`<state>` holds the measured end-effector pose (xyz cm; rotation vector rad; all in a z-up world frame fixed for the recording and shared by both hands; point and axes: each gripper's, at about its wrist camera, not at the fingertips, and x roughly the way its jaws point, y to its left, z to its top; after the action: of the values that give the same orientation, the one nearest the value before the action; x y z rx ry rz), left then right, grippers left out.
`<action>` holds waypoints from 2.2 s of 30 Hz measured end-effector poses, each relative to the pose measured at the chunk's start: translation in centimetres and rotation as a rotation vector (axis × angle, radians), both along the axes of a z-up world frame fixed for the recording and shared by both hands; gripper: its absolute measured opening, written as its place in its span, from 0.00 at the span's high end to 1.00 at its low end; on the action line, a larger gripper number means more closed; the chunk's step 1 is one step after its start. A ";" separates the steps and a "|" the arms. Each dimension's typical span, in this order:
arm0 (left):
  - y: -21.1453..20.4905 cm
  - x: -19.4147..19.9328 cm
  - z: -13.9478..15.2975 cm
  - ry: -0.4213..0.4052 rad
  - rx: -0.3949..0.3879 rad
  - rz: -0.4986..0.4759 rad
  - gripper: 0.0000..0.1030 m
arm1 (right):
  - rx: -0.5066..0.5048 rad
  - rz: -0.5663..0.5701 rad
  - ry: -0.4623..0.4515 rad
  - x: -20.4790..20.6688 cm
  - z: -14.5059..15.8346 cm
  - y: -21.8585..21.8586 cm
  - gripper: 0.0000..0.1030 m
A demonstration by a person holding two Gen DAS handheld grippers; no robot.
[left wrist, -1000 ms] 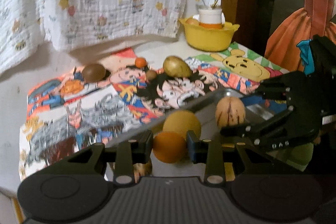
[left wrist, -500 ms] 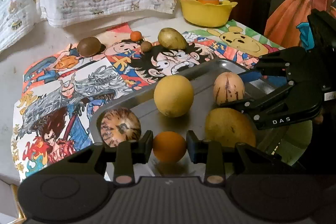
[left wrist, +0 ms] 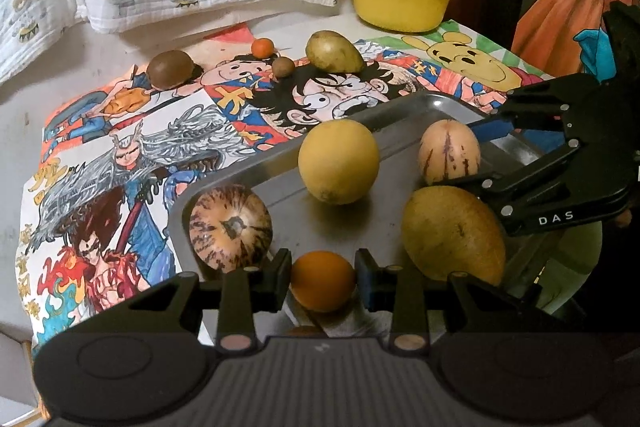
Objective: Organize fruits
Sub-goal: 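Carry both fruits over the metal tray and open both tools, then withdraw both tools from the tray back toward the remaining fruits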
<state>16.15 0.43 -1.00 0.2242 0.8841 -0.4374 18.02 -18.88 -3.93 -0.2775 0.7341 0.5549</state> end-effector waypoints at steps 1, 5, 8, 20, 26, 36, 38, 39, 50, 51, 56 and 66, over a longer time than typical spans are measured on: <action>0.0 0.0 0.0 0.000 0.001 -0.001 0.63 | 0.000 0.000 0.000 0.0 0.0 0.0 0.46; -0.1 0.0 0.0 -0.002 0.006 -0.005 0.63 | 0.001 -0.001 -0.001 0.0 -0.1 -0.1 0.46; -0.1 -0.1 0.0 -0.001 0.004 -0.002 0.63 | 0.004 -0.003 0.001 -0.1 -0.1 -0.2 0.45; 0.7 -2.1 1.7 -0.051 -0.007 0.026 0.35 | 0.033 -0.035 -0.015 -1.4 0.6 -1.0 0.34; 0.9 -4.3 3.1 -0.104 0.003 0.036 0.13 | 0.064 -0.066 -0.042 -3.5 2.3 -1.9 0.16; 2.2 -6.8 3.6 -0.146 0.005 0.041 0.01 | 0.006 0.095 -0.048 -7.2 4.1 -0.8 0.01; 2.5 -7.1 3.5 -0.141 0.009 0.041 0.01 | -0.024 0.116 -0.034 -7.2 4.0 -0.4 0.01; 2.7 -7.3 3.5 -0.140 0.012 0.041 0.01 | -0.039 0.121 -0.027 -7.2 3.8 -0.3 0.01; 5.6 -7.5 3.0 -0.113 0.069 0.087 0.00 | -0.125 0.033 -0.029 -5.9 3.4 -1.6 0.01; 6.0 -7.2 3.1 -0.112 0.070 0.095 0.00 | -0.128 0.021 -0.034 -5.6 3.4 -1.7 0.01; 7.5 -5.8 3.8 -0.118 0.076 0.117 0.00 | -0.120 -0.018 -0.052 -4.3 3.9 -2.3 0.01; 8.6 -1.1 4.9 -0.145 0.110 0.143 0.00 | -0.077 -0.090 -0.081 -1.2 4.3 -3.4 0.01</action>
<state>15.07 9.01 3.95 0.2886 0.7766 -0.2365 16.86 -22.28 0.35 -0.3351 0.6866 0.4281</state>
